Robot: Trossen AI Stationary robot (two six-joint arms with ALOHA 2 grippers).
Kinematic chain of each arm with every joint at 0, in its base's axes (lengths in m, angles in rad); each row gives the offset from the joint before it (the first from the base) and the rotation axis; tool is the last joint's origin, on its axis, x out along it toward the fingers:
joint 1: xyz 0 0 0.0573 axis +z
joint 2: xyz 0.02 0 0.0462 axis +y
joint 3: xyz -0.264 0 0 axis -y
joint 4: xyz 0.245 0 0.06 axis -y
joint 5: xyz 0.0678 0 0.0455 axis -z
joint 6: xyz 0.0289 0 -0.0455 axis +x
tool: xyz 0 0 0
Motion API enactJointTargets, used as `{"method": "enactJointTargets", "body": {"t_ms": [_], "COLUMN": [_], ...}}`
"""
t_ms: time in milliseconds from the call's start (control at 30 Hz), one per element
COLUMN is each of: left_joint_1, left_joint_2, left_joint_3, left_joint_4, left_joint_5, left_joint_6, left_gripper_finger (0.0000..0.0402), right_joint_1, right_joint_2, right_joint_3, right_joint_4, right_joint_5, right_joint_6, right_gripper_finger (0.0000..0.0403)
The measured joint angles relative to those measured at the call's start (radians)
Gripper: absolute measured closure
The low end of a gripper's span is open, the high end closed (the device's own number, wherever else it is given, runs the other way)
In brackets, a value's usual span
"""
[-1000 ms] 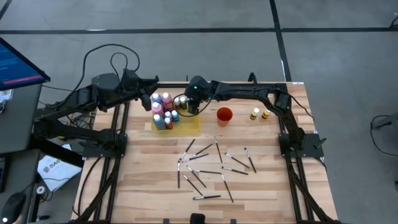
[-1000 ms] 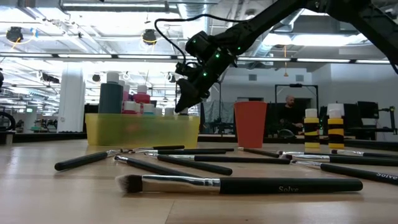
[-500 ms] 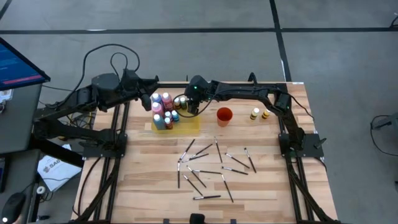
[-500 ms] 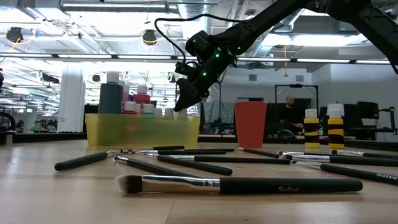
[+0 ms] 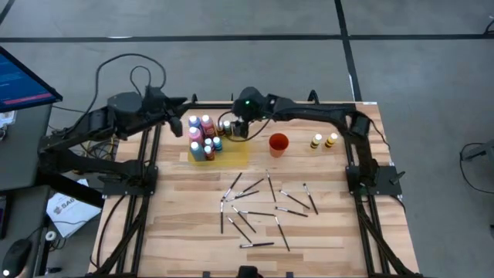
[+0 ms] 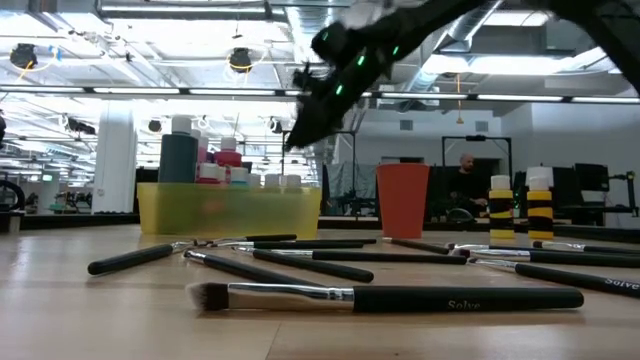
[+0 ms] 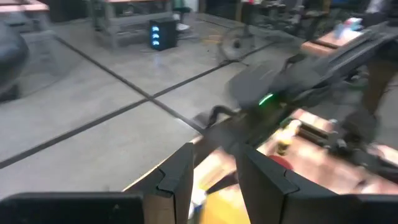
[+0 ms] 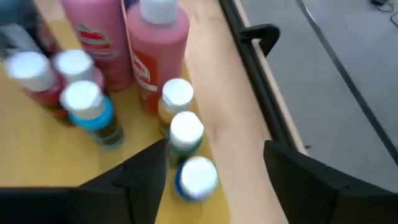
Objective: Pick & Place Paint Supplies
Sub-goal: Put the light yellow paint bottle into the yellow bin
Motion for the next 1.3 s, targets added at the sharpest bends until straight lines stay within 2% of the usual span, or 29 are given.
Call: {"method": "enactJointTargets", "body": {"t_ms": [67,233,367,500,633,733,933,1300], "left_joint_1": [0.0,0.0,-0.001,-0.001,-0.001,-0.001,-0.001,-0.001], "left_joint_2": [-0.035,-0.142,-0.24,-0.341,-0.437,-0.497,-0.578,-0.607], "left_joint_3": [-0.03,-0.209,-0.389,-0.555,-0.703,-0.807,-0.977,-1.133], "left_joint_4": [-0.001,0.011,0.141,0.307,0.445,0.544,0.68,0.721], "left_joint_5": [-0.017,-0.044,-0.039,0.0,0.005,0.005,0.006,0.006], "left_joint_6": [-0.013,-0.051,-0.068,-0.066,-0.066,-0.067,-0.101,-0.257], "left_gripper_finger": [0.029,0.0316,0.0353,0.0391,0.0399,0.0399,0.04,0.04], "right_joint_1": [-0.002,-0.027,-0.068,-0.103,-0.113,-0.114,-0.159,-0.225], "right_joint_2": [-0.06,-0.215,-0.339,-0.457,-0.549,-0.585,-0.636,-0.641], "right_joint_3": [0.002,-0.013,-0.1,-0.239,-0.361,-0.424,-0.528,-0.633], "right_joint_4": [-0.038,-0.223,-0.373,-0.501,-0.544,-0.563,-0.613,-0.708], "right_joint_5": [-0.001,-0.045,-0.069,-0.028,0.069,0.132,0.138,0.141], "right_joint_6": [0.002,0.037,0.07,0.143,0.199,0.225,0.279,0.344], "right_gripper_finger": [0.0142,0.0142,0.0142,0.0142,0.0142,0.0142,0.0143,0.0143]}}
